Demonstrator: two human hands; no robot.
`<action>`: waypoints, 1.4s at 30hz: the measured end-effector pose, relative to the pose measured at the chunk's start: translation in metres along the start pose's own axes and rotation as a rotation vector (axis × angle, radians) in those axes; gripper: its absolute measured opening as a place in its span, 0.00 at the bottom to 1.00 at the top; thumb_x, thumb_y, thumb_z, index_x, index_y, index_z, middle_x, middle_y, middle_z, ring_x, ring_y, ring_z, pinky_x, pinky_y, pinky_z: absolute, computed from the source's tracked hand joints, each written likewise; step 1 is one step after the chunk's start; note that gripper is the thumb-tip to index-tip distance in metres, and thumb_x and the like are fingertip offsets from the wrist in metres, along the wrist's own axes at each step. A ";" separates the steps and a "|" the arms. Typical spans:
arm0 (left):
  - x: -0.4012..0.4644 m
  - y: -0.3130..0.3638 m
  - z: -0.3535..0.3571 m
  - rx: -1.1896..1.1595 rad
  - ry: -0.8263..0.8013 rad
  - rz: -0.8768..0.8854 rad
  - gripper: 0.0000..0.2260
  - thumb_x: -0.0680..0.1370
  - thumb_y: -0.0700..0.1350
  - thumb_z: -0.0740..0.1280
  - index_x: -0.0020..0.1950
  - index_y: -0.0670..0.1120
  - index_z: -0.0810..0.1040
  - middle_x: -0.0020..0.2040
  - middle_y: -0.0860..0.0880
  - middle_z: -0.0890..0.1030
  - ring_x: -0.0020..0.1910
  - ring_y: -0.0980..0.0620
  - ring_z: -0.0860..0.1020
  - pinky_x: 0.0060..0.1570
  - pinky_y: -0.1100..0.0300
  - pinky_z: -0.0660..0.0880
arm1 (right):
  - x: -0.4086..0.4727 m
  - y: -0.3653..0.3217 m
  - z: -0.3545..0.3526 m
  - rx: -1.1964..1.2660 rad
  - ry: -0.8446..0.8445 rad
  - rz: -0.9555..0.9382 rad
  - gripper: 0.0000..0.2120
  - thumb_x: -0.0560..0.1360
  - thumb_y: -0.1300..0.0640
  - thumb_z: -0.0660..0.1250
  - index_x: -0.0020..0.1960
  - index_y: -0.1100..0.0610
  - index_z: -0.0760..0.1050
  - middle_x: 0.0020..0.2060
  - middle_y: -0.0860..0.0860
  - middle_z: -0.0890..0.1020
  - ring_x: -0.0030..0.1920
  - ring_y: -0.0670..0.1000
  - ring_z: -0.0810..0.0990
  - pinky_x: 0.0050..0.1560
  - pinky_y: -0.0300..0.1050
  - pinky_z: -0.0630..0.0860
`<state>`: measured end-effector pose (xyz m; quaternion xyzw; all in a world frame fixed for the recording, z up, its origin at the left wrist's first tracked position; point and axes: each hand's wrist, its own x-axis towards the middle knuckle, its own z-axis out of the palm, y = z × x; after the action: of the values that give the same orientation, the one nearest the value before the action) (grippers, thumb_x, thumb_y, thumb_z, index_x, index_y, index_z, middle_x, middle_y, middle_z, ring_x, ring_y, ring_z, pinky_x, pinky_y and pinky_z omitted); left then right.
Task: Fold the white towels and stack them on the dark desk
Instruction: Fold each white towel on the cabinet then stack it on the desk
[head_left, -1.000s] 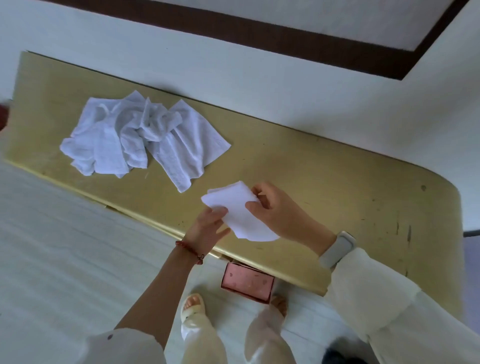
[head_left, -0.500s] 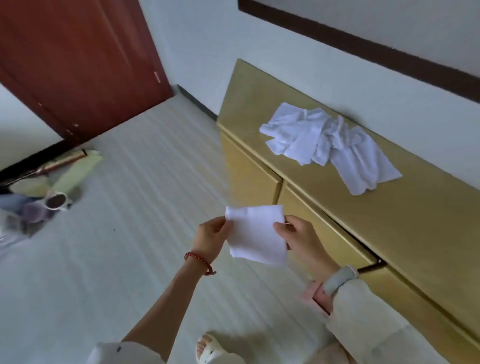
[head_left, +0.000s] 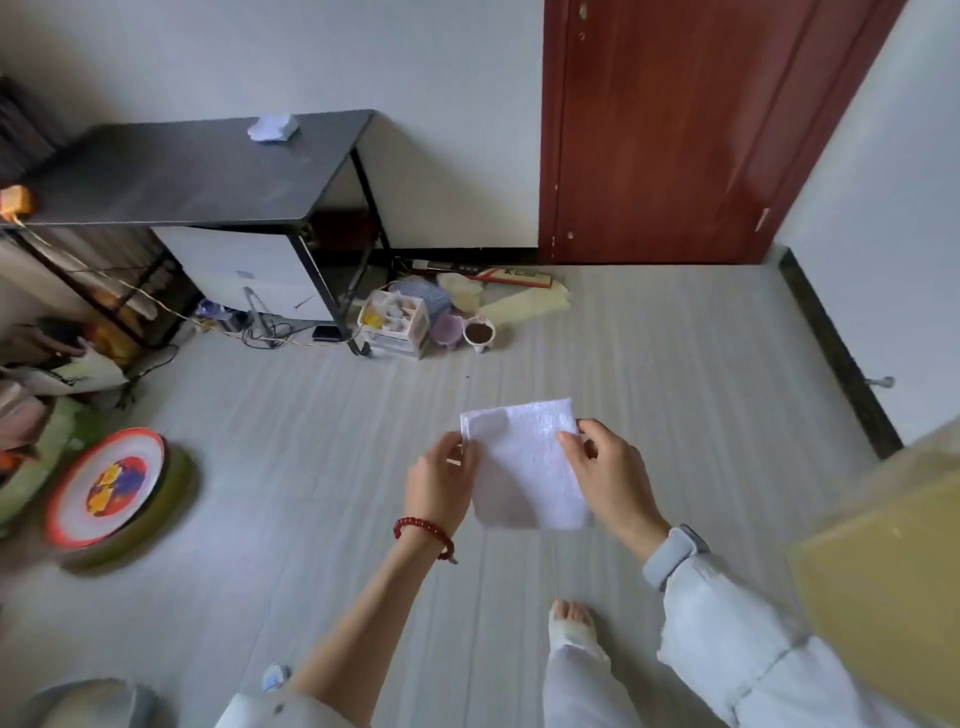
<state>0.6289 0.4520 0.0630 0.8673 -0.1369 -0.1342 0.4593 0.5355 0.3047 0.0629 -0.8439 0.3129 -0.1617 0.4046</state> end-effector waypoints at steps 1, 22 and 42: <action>0.021 -0.005 -0.009 0.006 0.028 -0.030 0.06 0.78 0.43 0.62 0.45 0.43 0.77 0.36 0.51 0.77 0.34 0.52 0.75 0.33 0.64 0.68 | 0.022 -0.008 0.016 0.005 -0.035 -0.020 0.16 0.76 0.51 0.61 0.35 0.59 0.64 0.22 0.50 0.65 0.27 0.52 0.62 0.31 0.47 0.62; 0.446 -0.100 -0.244 0.297 0.598 -0.177 0.08 0.79 0.42 0.58 0.53 0.42 0.75 0.46 0.45 0.78 0.42 0.43 0.76 0.38 0.58 0.66 | 0.415 -0.272 0.350 -0.071 -0.489 -0.494 0.08 0.77 0.57 0.60 0.53 0.60 0.72 0.43 0.56 0.80 0.44 0.60 0.77 0.37 0.44 0.62; 0.917 -0.217 -0.508 -0.035 0.219 -0.304 0.11 0.73 0.41 0.66 0.55 0.46 0.77 0.45 0.52 0.79 0.47 0.50 0.78 0.49 0.52 0.77 | 0.748 -0.511 0.676 0.167 -0.639 0.037 0.07 0.76 0.60 0.59 0.50 0.61 0.73 0.40 0.55 0.77 0.37 0.52 0.72 0.33 0.42 0.68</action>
<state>1.6854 0.6244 0.0595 0.8793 0.0488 -0.1093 0.4609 1.6569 0.4486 0.0589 -0.8099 0.1712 0.0935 0.5531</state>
